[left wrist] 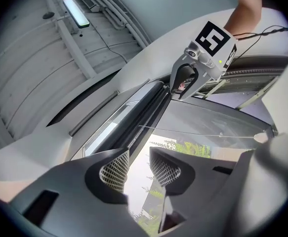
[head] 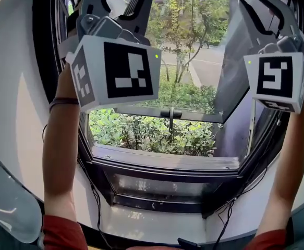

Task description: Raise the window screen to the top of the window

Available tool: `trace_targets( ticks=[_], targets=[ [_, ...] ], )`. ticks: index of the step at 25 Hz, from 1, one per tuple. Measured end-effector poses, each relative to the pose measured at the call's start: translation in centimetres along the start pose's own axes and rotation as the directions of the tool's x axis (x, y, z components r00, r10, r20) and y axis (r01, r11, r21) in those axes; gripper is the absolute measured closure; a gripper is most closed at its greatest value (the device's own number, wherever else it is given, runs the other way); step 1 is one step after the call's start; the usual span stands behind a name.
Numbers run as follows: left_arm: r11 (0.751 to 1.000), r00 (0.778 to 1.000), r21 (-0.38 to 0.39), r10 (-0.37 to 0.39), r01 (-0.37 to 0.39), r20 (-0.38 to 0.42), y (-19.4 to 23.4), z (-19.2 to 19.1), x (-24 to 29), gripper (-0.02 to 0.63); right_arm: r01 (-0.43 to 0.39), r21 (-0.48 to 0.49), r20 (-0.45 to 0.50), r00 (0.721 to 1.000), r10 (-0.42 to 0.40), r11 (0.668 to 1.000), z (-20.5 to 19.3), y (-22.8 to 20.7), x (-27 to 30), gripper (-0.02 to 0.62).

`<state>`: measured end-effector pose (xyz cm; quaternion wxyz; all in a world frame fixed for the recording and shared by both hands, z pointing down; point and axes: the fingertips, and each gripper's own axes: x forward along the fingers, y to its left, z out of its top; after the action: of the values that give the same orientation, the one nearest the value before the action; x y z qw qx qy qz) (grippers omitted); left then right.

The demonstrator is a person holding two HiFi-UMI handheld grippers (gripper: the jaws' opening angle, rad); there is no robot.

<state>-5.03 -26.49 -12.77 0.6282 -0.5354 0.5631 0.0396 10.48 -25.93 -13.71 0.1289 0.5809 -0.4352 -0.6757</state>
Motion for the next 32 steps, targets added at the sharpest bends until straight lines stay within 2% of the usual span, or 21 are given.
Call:
trace_targets(
  ticks=[3,11,18,21,24,27,32],
  targets=[
    [0.999,1.0,-0.042,-0.01,0.01,-0.003,-1.2,-0.4,-1.8,0.494,0.002,0.03,0.006,1.0,-0.002,1.0,-0.1,0.9,-1.5,0.476],
    [0.989,0.997,-0.137,-0.068,0.062,-0.042,-5.3,-2.0,-6.5,0.494,-0.041,0.104,-0.051,0.998,0.046,0.994,-2.0,4.8,-5.3,0.476],
    [0.959,0.986,-0.27,-0.117,0.08,-0.121,-8.7,-5.6,-10.7,0.494,-0.064,0.212,-0.077,0.994,0.082,0.975,-3.7,8.6,-8.8,0.476],
    [0.938,0.98,-0.336,-0.143,0.089,-0.14,-10.8,-6.3,-12.9,0.494,-0.076,0.266,-0.079,0.992,0.101,0.961,-4.0,10.3,-10.8,0.476],
    [0.904,0.972,-0.417,-0.17,0.09,-0.16,-12.7,-6.9,-15.0,0.494,-0.085,0.339,-0.072,0.991,0.116,0.937,-4.0,12.4,-13.0,0.476],
    [0.865,0.962,-0.494,-0.202,0.089,-0.182,-14.7,-7.6,-17.2,0.494,-0.09,0.444,-0.05,0.991,0.125,0.891,-4.0,14.6,-15.2,0.476],
    [0.822,0.941,-0.562,-0.254,0.09,-0.222,-18.1,-9.3,-20.4,0.494,-0.092,0.546,-0.063,0.987,0.15,0.833,-4.8,18.5,-18.0,0.476]
  ],
)
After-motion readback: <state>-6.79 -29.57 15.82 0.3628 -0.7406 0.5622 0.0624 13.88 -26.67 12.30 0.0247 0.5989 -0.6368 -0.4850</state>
